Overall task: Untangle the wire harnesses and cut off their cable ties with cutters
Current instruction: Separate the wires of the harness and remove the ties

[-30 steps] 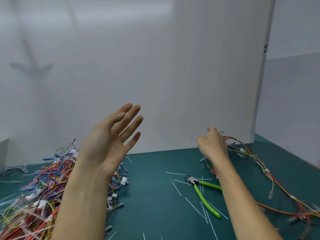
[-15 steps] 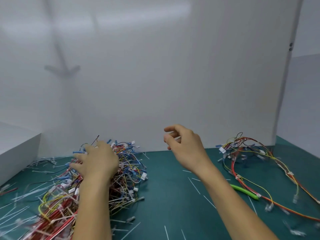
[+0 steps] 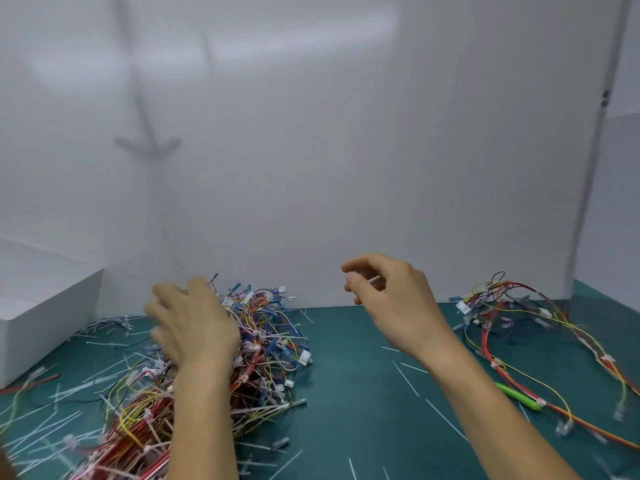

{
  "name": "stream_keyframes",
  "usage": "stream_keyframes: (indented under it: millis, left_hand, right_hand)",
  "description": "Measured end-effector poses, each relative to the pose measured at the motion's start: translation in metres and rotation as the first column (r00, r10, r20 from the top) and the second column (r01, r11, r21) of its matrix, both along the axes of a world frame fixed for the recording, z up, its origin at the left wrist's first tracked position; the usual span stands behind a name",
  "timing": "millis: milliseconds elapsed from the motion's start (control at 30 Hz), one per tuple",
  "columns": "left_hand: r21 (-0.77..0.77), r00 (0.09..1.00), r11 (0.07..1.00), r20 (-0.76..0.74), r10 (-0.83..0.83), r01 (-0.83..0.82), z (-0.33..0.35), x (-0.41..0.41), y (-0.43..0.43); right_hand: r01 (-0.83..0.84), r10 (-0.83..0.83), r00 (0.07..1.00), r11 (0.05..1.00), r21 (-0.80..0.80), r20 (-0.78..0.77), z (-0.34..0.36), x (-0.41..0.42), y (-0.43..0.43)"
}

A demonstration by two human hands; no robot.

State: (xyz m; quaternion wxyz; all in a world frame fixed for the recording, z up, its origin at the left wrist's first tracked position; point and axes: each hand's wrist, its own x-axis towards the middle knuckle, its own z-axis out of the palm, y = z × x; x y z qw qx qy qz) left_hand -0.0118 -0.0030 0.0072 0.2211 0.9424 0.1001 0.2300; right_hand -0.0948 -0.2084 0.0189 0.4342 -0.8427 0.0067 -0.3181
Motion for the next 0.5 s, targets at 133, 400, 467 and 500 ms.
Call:
stream_keyframes:
  millis: [133,400,467,500]
  left_hand:
    - [0.252,0.979,0.957,-0.178,-0.102,0.145,0.006,-0.003,-0.016]
    - [0.368,0.895,0.890,-0.438,-0.088,0.268,-0.014,0.003,-0.032]
    - [0.383,0.870,0.876,-0.487,-0.079,0.294,-0.015,0.004,-0.029]
    - [0.376,0.860,0.876,-0.505,-0.079,0.301,-0.015,0.004,-0.029]
  right_hand:
    - [-0.019,0.019,1.000,1.000,-0.021,-0.005,0.002,-0.003,0.003]
    - [-0.048,0.048,0.999,0.997,-0.057,-0.002,0.006,-0.010,0.005]
    - [-0.047,0.047,0.999,0.997,-0.054,-0.002,0.008,-0.012,0.005]
    - [-0.044,0.044,0.999,0.998,-0.055,0.000,0.009,-0.013,0.004]
